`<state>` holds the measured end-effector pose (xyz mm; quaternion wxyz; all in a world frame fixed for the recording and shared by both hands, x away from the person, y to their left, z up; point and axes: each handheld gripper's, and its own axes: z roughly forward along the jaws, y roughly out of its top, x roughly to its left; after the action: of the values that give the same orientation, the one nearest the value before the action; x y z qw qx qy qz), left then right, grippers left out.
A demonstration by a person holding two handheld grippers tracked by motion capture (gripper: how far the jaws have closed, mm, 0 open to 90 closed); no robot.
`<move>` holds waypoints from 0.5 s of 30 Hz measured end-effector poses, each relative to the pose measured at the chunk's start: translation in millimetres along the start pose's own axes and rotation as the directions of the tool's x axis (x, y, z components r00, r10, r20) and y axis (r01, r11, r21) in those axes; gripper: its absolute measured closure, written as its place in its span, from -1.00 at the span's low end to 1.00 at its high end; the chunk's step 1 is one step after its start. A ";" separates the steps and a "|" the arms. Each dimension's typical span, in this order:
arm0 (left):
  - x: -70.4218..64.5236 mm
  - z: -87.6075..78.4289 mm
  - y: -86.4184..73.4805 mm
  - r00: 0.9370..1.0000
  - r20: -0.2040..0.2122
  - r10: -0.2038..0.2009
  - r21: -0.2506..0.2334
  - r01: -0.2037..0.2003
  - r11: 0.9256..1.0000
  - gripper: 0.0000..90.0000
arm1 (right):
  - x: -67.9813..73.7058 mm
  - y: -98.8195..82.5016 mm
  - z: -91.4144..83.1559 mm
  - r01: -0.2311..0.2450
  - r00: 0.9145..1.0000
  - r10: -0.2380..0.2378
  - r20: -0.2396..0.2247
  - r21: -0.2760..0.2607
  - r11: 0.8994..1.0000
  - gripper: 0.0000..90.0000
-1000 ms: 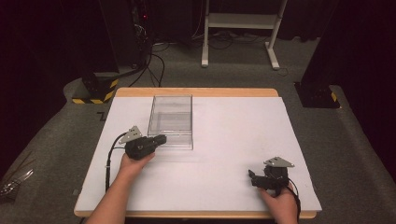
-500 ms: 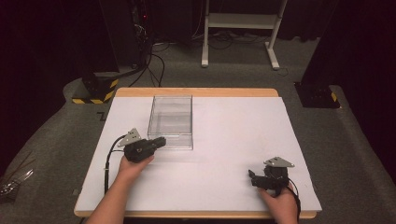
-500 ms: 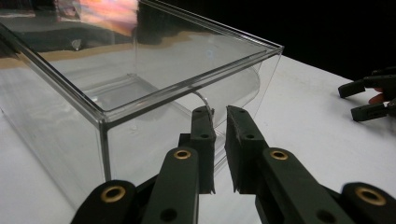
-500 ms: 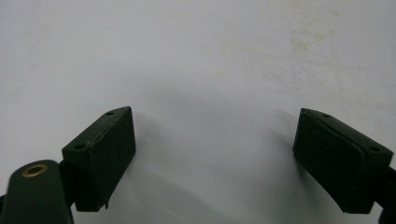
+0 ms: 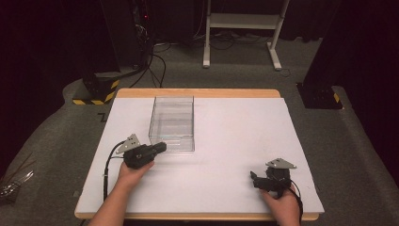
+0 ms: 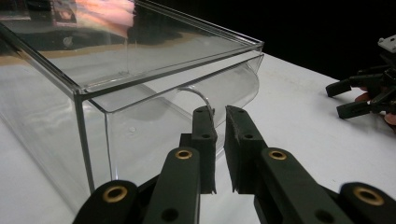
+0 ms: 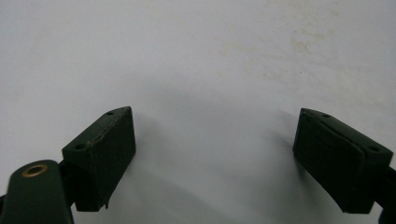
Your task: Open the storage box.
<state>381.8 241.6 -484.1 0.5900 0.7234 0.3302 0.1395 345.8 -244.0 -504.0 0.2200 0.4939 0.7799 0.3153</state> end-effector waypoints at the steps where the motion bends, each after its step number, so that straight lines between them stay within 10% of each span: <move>1: -0.3 -0.6 -0.6 1.000 0.002 0.000 -0.004 0.000 1.000 0.83 | 0.0 0.0 0.0 0.001 1.000 -0.001 0.000 0.000 1.000 -0.71; 15: -8.2 -7.4 -6.1 1.000 0.017 0.000 -0.015 0.000 1.000 0.85 | -0.1 0.0 0.0 0.000 1.000 0.000 -0.001 0.000 1.000 -0.71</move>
<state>369.5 242.5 -486.3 0.5981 0.7203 0.3242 0.1356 345.9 -244.1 -504.0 0.2198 0.4937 0.7800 0.3155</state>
